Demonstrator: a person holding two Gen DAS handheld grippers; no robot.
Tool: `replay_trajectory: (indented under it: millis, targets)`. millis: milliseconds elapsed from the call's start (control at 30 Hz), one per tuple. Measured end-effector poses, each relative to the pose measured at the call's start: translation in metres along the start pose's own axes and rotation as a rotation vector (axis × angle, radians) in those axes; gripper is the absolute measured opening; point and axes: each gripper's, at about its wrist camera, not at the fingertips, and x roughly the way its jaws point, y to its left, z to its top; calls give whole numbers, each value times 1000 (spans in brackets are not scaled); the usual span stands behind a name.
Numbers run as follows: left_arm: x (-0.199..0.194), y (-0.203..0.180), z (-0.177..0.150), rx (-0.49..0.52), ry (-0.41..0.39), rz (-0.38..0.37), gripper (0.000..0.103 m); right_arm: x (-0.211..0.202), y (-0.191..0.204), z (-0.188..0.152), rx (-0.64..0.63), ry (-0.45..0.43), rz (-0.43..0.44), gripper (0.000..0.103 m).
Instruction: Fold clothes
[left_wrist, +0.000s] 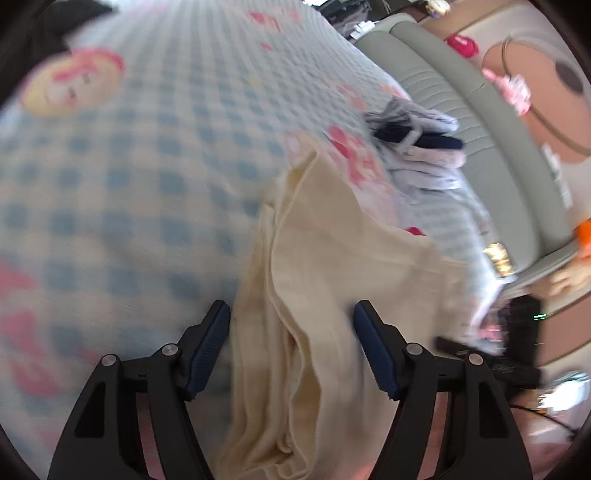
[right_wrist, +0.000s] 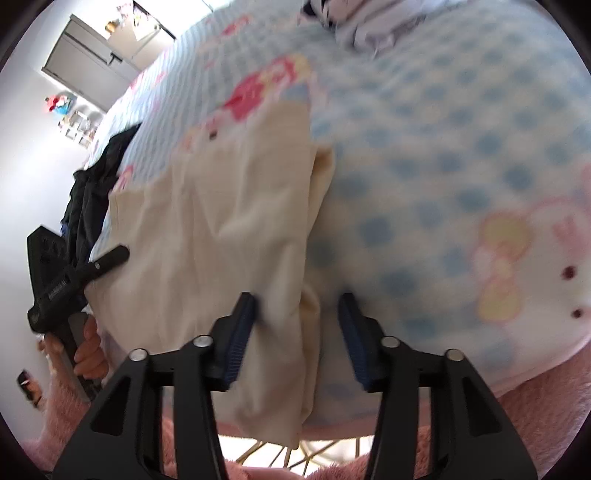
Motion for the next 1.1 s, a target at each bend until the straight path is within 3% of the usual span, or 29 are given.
replay_trajectory:
  millis: [67,200,267,300,333,433,567,633,733,867,967,1033,1100]
  targets:
    - [7,1,0,-1,26,-27,75,6,4,-3,-13,16,25,53]
    - [24,-5,2,8,55,-6,85,18,9,-5,-23,17,39,61]
    - [33,-8,5,8,63,21,85,20,6,-4,-12,16,42,59]
    - [33,-10,5,15,64,32,83,20,5,-5,-7,10,49,53]
    - [33,-14,4,30,65,32,71,18,7,-5,-8,1,53,49]
    - [29,-22,2,47,61,8,49,13,14,-7,-27,-20,46,35]
    - [18,-30,-4,28,36,6,37,3,27,0,-57,-43,35,22]
    - [8,-37,-6,23,23,-20,32,-8,34,7,-74,-71,52,20]
    - [-11,-58,-14,48,-9,-55,32,-27,40,21,-88,-130,107,21]
    - [-34,-77,-35,66,-87,-43,34,-38,35,34,-108,-168,77,22]
    - [-19,-61,-45,37,-53,32,35,-20,30,37,-93,-109,36,23]
    - [-2,-37,-50,-38,23,62,40,-6,22,33,-101,-56,-6,29]
    - [0,-21,-53,-90,33,9,45,4,14,28,-86,-21,-2,34]
